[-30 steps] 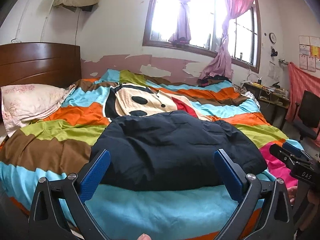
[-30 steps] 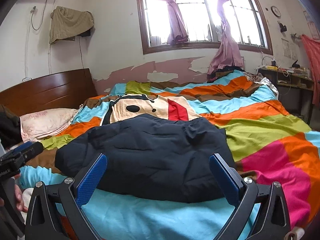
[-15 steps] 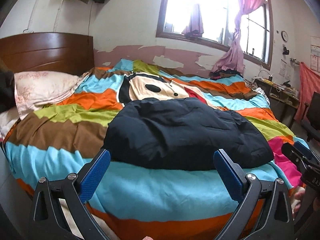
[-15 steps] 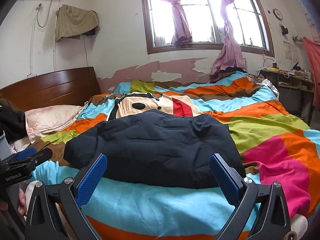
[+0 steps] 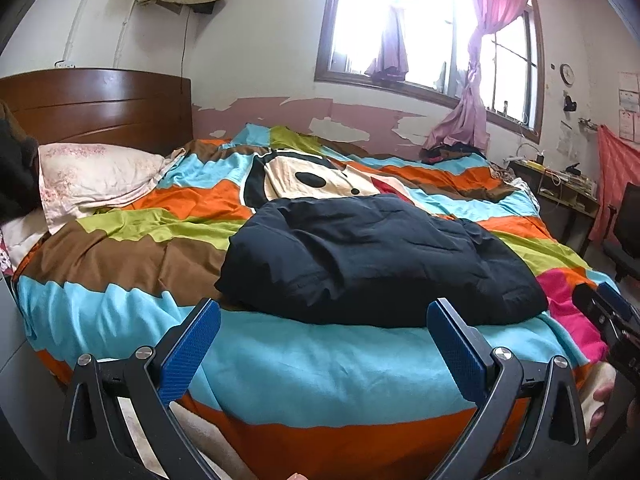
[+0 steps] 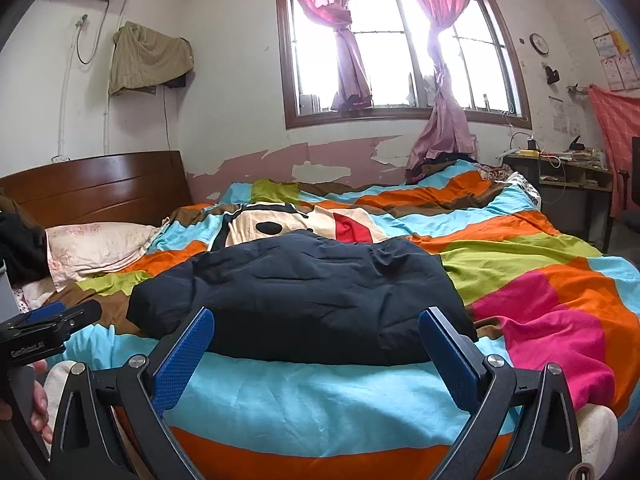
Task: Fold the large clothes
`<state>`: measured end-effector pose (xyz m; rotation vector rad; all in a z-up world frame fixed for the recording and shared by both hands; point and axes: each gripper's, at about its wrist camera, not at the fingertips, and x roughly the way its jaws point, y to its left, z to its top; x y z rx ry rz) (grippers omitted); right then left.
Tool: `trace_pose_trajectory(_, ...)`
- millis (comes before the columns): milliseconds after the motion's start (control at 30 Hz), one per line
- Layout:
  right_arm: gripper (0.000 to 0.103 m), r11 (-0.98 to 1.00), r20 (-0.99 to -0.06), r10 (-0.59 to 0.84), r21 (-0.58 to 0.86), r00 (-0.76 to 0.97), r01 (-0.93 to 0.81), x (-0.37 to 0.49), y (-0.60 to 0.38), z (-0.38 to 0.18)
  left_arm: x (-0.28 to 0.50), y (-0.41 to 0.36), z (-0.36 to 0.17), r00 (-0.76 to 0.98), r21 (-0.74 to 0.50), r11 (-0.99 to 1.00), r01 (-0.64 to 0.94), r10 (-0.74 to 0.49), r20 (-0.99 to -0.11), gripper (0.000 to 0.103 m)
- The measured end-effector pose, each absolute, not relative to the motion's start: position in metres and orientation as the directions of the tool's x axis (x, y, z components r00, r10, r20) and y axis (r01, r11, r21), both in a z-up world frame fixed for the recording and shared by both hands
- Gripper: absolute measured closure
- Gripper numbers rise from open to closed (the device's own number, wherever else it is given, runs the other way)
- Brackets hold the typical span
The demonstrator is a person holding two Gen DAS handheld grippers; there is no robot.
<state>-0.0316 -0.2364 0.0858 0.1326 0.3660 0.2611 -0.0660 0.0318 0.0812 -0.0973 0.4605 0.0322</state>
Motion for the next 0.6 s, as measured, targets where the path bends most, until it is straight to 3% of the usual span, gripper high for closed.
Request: trace_pose_trajectory(600,0.0,0.956,-0.364,0.292,0.152,0.885,-0.253,-0.035,-0.225,0.076,-0.077,0.022,0.073,0.909,-0.021,0.999,-0.032,0.021,-0.417,0.002)
